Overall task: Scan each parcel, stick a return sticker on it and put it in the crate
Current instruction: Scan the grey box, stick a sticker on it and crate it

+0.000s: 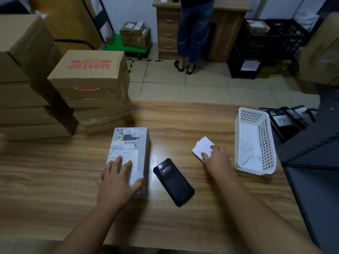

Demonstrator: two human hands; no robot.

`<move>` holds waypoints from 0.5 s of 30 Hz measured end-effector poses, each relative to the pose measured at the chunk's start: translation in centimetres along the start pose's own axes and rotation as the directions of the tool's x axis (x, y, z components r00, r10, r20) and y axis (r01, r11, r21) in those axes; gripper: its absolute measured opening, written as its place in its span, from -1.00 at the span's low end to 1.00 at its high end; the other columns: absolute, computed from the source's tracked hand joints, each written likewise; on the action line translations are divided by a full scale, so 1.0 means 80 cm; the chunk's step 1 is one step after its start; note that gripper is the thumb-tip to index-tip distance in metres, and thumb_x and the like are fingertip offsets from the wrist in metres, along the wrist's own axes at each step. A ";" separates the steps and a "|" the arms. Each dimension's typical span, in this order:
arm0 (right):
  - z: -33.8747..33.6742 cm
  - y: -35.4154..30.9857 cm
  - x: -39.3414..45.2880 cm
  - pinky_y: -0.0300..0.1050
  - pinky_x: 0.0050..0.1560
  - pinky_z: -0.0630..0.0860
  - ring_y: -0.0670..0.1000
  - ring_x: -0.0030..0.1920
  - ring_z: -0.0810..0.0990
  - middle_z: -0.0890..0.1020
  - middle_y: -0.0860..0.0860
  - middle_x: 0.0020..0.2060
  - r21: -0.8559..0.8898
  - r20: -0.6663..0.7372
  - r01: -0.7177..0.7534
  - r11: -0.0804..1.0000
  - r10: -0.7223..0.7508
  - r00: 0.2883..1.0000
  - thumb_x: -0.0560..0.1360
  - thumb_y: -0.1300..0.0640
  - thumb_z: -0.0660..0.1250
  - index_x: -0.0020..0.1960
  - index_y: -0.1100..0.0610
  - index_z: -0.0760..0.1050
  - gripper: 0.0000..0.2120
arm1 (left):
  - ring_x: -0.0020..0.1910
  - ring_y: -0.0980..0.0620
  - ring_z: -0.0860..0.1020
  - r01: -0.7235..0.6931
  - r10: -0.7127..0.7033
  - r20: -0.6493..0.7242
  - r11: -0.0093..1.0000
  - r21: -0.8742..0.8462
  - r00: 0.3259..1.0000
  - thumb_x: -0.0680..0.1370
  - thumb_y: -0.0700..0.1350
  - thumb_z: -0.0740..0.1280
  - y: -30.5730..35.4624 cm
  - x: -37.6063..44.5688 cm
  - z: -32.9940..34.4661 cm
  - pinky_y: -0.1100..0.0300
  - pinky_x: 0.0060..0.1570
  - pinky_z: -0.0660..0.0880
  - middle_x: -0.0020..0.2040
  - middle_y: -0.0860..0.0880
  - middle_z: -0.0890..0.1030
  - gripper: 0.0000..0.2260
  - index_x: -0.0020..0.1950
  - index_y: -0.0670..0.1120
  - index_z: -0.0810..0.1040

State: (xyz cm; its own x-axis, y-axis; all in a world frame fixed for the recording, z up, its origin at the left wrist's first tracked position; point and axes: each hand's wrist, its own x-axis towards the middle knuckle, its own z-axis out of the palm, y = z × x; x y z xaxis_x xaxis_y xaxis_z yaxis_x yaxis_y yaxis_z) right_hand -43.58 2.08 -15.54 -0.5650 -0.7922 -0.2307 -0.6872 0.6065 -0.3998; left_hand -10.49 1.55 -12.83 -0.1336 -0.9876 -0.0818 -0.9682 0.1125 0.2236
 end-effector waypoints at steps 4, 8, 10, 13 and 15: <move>-0.001 0.005 0.024 0.03 0.27 0.39 0.11 0.36 0.32 0.34 0.08 0.35 -0.048 0.094 -0.059 0.997 0.063 0.994 0.55 -0.05 0.31 0.43 0.11 0.33 -0.49 | 0.49 -0.08 0.19 0.004 -0.004 0.016 1.000 -0.006 1.000 0.27 0.45 0.01 0.002 0.003 0.000 -0.12 0.37 0.19 0.52 0.00 0.27 -0.21 0.39 0.11 0.44; 0.002 0.008 0.043 -0.03 0.11 0.46 0.12 0.21 0.48 0.46 0.10 0.24 0.121 0.098 -0.114 0.986 0.103 0.990 0.47 0.16 0.41 0.26 0.15 0.48 -0.63 | 0.52 -0.04 0.12 0.009 -0.009 0.049 1.000 0.005 0.999 0.28 0.47 -0.03 0.000 0.001 -0.001 -0.08 0.40 0.16 0.56 0.04 0.19 -0.19 0.44 0.14 0.36; -0.001 0.008 0.048 -0.09 -0.07 0.45 0.13 0.07 0.57 0.58 0.11 0.05 0.215 0.093 -0.158 0.964 0.141 0.986 0.44 0.26 0.39 0.04 0.17 0.54 -0.82 | 0.53 -0.03 0.09 0.009 -0.010 0.058 1.000 0.007 0.998 0.29 0.47 -0.04 -0.001 0.002 -0.001 -0.08 0.41 0.15 0.56 0.05 0.17 -0.20 0.44 0.15 0.34; -0.010 0.009 0.053 -0.16 -0.31 0.36 0.07 -0.11 0.59 0.66 0.09 -0.13 0.224 0.123 -0.196 0.954 0.172 0.977 0.45 0.25 0.39 -0.17 0.15 0.55 -0.95 | 0.53 -0.05 0.10 0.006 -0.006 0.057 1.000 -0.009 0.998 0.30 0.46 -0.02 0.001 0.002 -0.001 -0.09 0.41 0.14 0.56 0.03 0.18 -0.21 0.44 0.14 0.36; -0.014 0.009 0.051 -0.16 -0.30 0.36 0.06 -0.14 0.59 0.66 0.09 -0.18 0.231 0.129 -0.194 0.953 0.167 0.977 0.48 0.21 0.37 -0.15 0.15 0.60 -0.94 | 0.53 -0.05 0.08 0.002 -0.002 0.071 1.000 -0.004 0.998 0.30 0.47 -0.04 0.000 0.002 -0.002 -0.08 0.42 0.12 0.57 0.03 0.15 -0.20 0.45 0.14 0.33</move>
State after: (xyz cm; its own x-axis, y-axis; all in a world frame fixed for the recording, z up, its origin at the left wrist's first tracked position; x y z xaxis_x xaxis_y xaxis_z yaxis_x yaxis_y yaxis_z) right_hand -46.91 -0.67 -15.77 -0.6080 -0.6817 -0.4071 -0.4401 0.7161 -0.5418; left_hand -10.51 1.40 -12.67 -0.1465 -0.9777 -0.1505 -0.9677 0.1100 0.2270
